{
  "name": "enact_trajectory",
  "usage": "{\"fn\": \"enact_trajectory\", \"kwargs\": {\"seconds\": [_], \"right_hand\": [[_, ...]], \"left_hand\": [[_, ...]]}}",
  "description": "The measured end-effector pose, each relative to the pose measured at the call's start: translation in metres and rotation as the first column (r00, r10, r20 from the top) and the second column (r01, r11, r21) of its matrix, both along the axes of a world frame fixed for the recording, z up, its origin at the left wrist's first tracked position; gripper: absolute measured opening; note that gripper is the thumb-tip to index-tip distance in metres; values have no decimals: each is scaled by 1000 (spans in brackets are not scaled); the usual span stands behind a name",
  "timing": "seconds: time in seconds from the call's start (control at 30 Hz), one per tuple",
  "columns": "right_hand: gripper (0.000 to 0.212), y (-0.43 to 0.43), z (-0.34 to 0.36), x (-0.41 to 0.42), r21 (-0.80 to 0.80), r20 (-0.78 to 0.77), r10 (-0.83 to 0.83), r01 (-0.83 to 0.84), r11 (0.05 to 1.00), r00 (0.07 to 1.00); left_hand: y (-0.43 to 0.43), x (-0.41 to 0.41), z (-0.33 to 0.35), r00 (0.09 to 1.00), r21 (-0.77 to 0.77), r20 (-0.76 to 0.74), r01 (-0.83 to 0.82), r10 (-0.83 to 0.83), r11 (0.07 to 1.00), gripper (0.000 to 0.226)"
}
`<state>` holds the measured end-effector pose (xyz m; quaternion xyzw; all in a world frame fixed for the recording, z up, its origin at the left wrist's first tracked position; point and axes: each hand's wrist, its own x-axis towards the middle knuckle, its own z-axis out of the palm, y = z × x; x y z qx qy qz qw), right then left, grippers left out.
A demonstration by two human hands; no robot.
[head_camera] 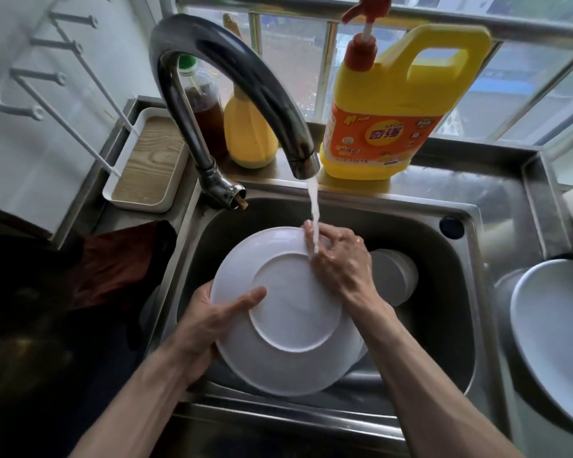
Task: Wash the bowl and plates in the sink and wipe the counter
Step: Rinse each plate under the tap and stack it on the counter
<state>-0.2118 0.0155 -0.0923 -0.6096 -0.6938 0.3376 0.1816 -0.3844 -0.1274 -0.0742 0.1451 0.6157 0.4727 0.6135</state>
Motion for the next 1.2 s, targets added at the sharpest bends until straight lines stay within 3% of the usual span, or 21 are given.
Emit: {"fn": "enact_trajectory", "kwargs": {"seconds": [0.1,0.2,0.37,0.43,0.53,0.6,0.7,0.8,0.87,0.97,1.03,1.13,1.2], "right_hand": [[42,0,-3,-7,50,22,80,-81,995,997],[67,-16,-14,-23,121,121,149,-164,979,981],[57,-40,-10,-34,240,173,417,-449,861,892],[54,-46,-15,-34,245,158,439,-466,850,884],[55,-44,-10,-28,46,109,104,-109,993,989],[58,-41,-9,-20,-212,-2,-53,51,976,999],[70,-48,-3,-15,-282,-80,-238,207,937,968],[60,-52,-12,-12,-330,-288,-468,372,868,835],[66,-50,-21,-6,-369,-380,-497,365,855,780],[66,-35,-23,7,-382,-381,-495,355,853,781],[68,-22,-21,17,-364,-342,-440,314,877,830],[72,-14,-14,15,-353,-156,-225,158,922,962],[73,-19,-9,11,-363,-116,-171,118,924,978]], "left_hand": [[17,-3,8,999,19,38,13,-13,1000,52],[23,4,11,1000,47,16,-11,10,999,33],[5,14,0,982,60,20,-188,187,980,28],[-6,21,-4,965,56,15,-264,263,963,31],[-14,29,-4,926,38,15,-376,376,926,40],[-16,31,-3,907,51,13,-421,421,906,45],[-17,36,0,886,75,40,-464,462,883,44],[-23,38,-1,875,66,73,-482,478,874,48],[-30,33,1,895,47,58,-444,441,895,50],[-30,18,8,953,18,57,-299,297,954,43],[-18,4,15,985,59,49,-170,167,984,40],[11,-11,20,999,49,-34,36,-34,998,43],[27,-14,23,981,20,-124,151,-148,988,40]]}}
